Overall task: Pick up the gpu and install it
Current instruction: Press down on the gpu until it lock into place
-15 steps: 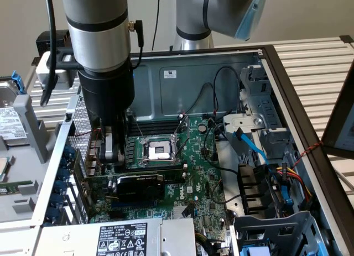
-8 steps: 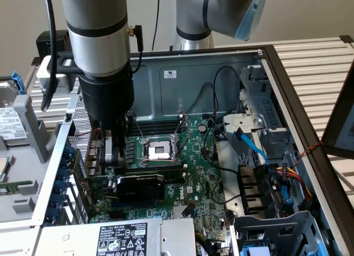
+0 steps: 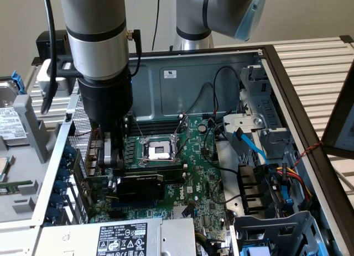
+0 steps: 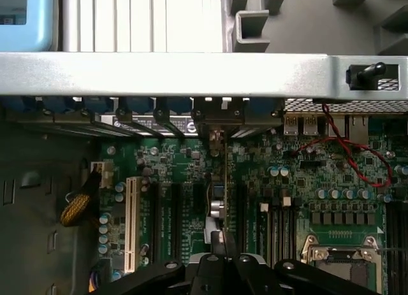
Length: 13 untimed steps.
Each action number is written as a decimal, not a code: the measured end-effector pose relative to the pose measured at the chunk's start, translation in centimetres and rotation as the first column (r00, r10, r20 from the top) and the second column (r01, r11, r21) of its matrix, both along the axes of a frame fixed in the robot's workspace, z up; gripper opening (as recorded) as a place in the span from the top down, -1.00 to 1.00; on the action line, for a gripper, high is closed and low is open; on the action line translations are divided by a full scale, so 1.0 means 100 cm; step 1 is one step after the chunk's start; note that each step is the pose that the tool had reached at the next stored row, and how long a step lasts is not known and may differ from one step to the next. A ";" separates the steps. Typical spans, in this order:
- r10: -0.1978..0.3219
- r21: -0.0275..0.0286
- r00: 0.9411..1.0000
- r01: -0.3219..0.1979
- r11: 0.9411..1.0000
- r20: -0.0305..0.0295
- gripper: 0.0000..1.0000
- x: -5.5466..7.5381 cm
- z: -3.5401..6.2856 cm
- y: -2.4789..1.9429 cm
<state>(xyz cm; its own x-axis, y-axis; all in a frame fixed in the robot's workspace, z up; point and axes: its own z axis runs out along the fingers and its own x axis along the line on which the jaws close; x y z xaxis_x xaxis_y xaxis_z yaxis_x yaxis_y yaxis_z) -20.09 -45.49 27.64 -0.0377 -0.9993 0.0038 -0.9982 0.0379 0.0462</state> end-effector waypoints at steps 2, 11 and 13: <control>0.000 0.000 1.000 0.000 1.000 0.000 0.79 -0.001 -0.0010 0.0003; 0.000 0.000 1.000 0.000 1.000 0.000 0.79 -0.001 -0.0044 0.0021; 0.000 0.000 1.000 0.000 1.000 0.000 0.79 -0.001 -0.0048 0.0023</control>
<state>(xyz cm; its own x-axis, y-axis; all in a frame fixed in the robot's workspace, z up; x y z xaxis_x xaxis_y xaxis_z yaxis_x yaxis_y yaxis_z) -20.20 -45.27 27.16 -0.0376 -0.9993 0.0038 -0.9982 0.0377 0.0461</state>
